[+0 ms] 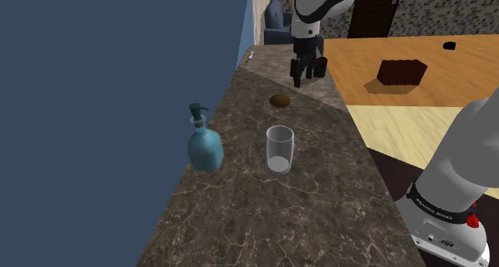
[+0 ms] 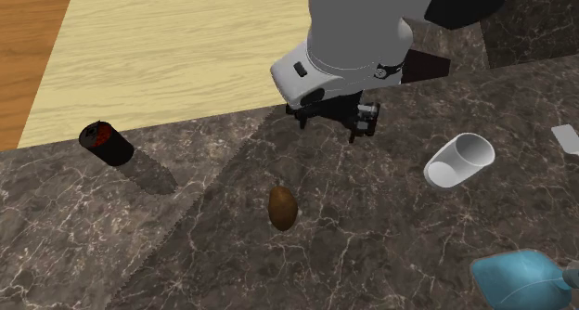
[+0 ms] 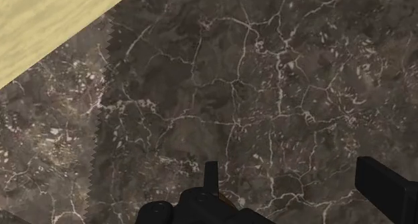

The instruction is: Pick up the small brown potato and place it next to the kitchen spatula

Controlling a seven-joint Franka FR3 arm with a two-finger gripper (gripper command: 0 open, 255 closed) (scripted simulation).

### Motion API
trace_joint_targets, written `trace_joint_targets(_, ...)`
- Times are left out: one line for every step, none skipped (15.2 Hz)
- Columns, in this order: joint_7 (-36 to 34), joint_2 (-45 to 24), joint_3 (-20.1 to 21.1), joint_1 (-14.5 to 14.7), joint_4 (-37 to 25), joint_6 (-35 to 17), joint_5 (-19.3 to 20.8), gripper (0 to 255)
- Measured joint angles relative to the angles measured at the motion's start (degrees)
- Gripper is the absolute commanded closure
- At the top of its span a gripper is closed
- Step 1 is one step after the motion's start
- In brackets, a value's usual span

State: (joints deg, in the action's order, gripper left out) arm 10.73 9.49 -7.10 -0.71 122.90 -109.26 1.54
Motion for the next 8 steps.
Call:
trace_joint_targets(0.57, -2.29, -0.13, 0.06, -1.37, -0.76, -0.38, 0)
trace_joint_targets(1.58, -4.70, -0.49, -0.10, -2.73, -1.67, -0.72, 0)
trace_joint_targets(2.38, -6.88, -0.69, -0.18, -4.53, -1.90, -1.11, 0)
trace_joint_targets(3.01, -8.90, -0.77, -0.21, -6.08, -2.26, -1.51, 0)
trace_joint_targets(3.93, -10.77, -0.98, -0.41, -7.52, -2.53, -1.87, 0)
trace_joint_targets(5.27, -12.87, -1.38, -0.86, -8.77, -3.26, -2.24, 0)
trace_joint_targets(6.09, -15.45, -1.49, -1.05, -10.78, -3.67, -2.74, 0)
trace_joint_targets(6.78, -17.86, -1.49, -1.20, -12.96, -3.70, -3.21, 0)
